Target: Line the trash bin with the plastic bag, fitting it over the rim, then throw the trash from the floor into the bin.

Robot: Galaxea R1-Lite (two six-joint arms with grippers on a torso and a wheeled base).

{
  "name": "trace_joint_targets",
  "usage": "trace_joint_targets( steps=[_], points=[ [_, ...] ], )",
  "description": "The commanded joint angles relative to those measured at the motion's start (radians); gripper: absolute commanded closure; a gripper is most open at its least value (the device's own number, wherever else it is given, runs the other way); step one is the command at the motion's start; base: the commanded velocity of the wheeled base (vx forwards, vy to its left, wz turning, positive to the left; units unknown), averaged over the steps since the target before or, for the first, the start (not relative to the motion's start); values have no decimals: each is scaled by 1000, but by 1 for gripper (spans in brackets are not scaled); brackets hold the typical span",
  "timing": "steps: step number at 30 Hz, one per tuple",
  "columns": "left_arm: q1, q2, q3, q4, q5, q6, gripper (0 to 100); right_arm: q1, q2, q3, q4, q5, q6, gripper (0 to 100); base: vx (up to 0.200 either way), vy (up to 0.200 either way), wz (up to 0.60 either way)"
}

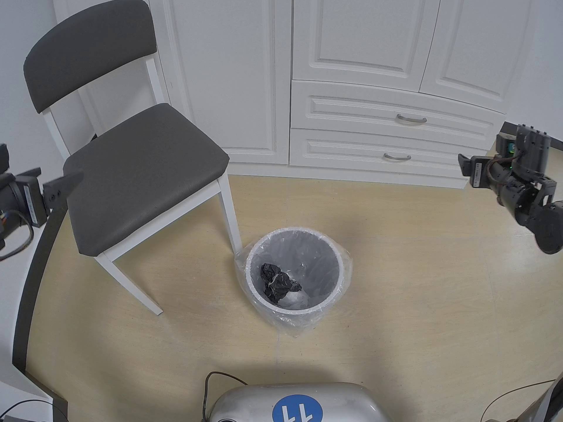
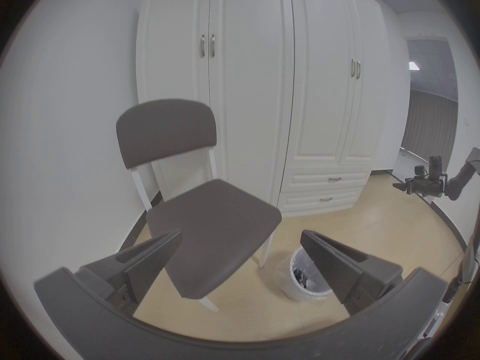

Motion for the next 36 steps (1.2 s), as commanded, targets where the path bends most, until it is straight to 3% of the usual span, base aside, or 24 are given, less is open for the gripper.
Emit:
trace_joint_targets(
  steps=[1,16,25,36],
  points=[
    [5,-81,-95,47,-9,2,0,-36,-201,-20,103,23,2,0,0,0,0],
    [-33,-188,-163,198,-51,0,0,17,-465,-131,453,21,62,0,0,0,0],
    [-39,-342,-153,317,-52,0,0,24,-657,-105,568,-16,70,0,0,0,0],
    [-38,-515,-92,342,-46,0,0,10,-927,56,573,-19,63,0,0,0,0]
  ],
)
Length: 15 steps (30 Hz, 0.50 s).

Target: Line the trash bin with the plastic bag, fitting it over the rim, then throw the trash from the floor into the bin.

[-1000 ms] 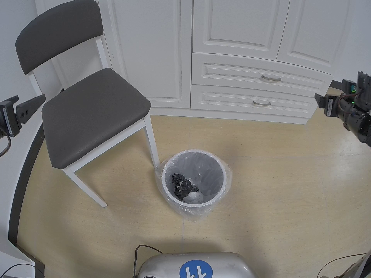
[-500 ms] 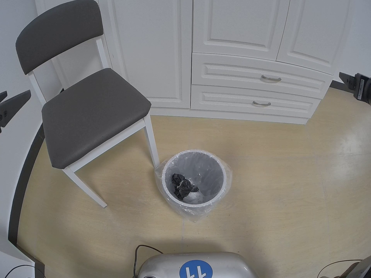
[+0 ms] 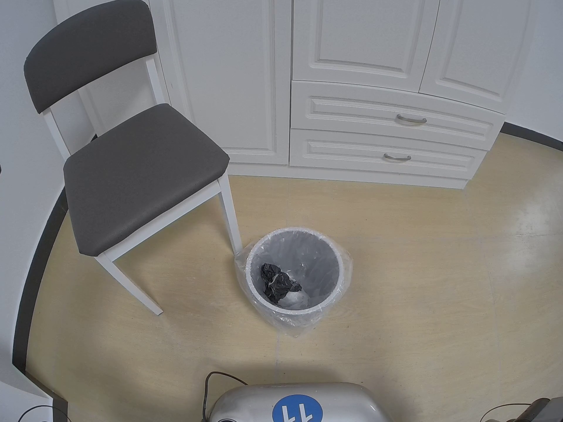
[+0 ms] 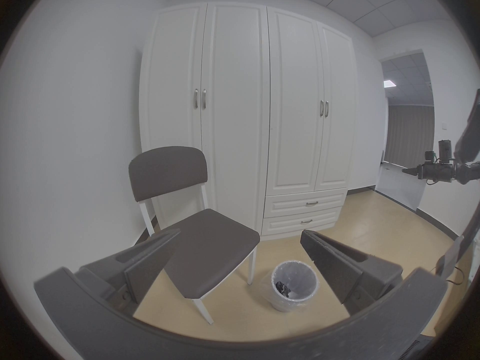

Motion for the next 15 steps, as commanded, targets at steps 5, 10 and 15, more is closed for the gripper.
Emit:
trace_joint_targets(
  steps=[5,10,15],
  points=[
    [0,-169,53,8,3,0,0,-17,-218,73,3,-3,-4,0,0,0,0],
    [-1,-219,58,9,3,2,0,-56,-303,87,9,-1,-9,0,0,0,0],
    [0,-253,69,9,4,3,0,-90,-358,101,9,6,-9,0,0,0,0]
  ],
)
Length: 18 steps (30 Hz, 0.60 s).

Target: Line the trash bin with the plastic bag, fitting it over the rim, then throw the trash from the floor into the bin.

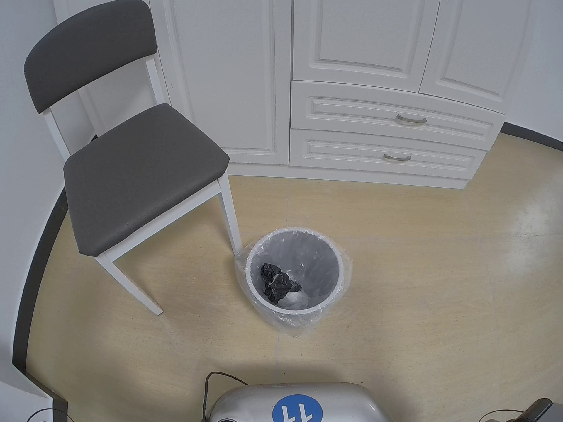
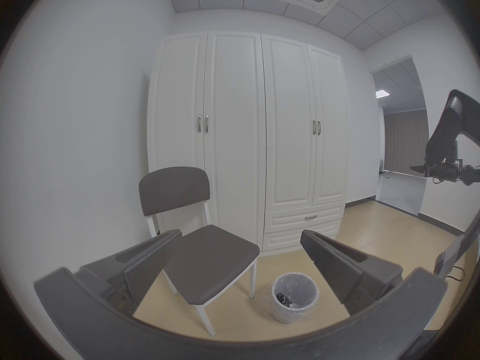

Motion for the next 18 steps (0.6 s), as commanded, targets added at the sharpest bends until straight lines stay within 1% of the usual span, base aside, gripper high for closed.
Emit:
trace_joint_targets(
  steps=[1,10,14,18],
  points=[
    [1,-68,20,0,2,1,0,-27,-101,23,0,5,0,0,0,0,0],
    [8,-163,35,8,5,9,0,-56,-271,121,0,10,0,0,0,0,0],
    [10,-213,27,34,7,10,0,-56,-345,142,0,8,0,0,0,0,0],
    [10,-288,26,90,7,10,0,-56,-427,179,0,8,0,0,0,0,0]
  ],
)
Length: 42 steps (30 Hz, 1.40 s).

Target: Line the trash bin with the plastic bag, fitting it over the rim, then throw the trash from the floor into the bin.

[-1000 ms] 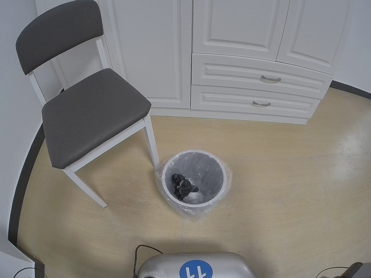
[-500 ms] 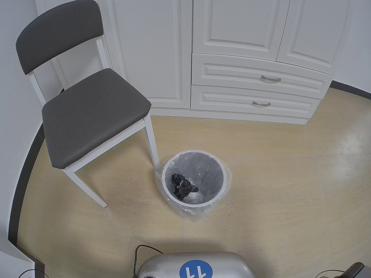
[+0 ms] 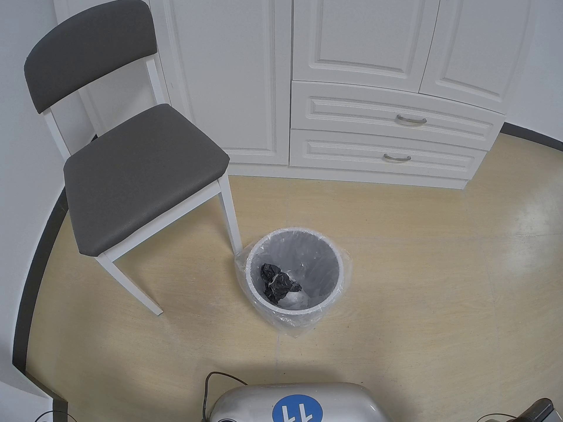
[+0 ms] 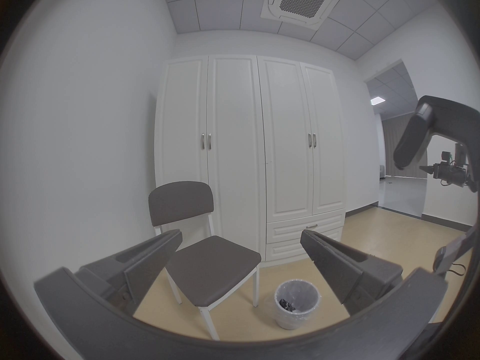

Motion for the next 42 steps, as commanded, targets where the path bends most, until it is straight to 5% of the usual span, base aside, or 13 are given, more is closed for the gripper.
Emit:
trace_joint_targets(
  steps=[1,29,37,42],
  points=[
    [1,-97,-4,43,0,0,0,-2,-117,41,0,0,0,0,0,0,0],
    [49,-314,15,267,6,-9,0,-43,-324,212,0,4,88,0,0,0,0],
    [47,-314,107,304,154,0,0,-43,-324,308,-16,66,95,0,0,0,0],
    [47,-314,295,137,296,-29,0,-45,-324,386,-72,67,149,0,0,0,0]
  ],
)
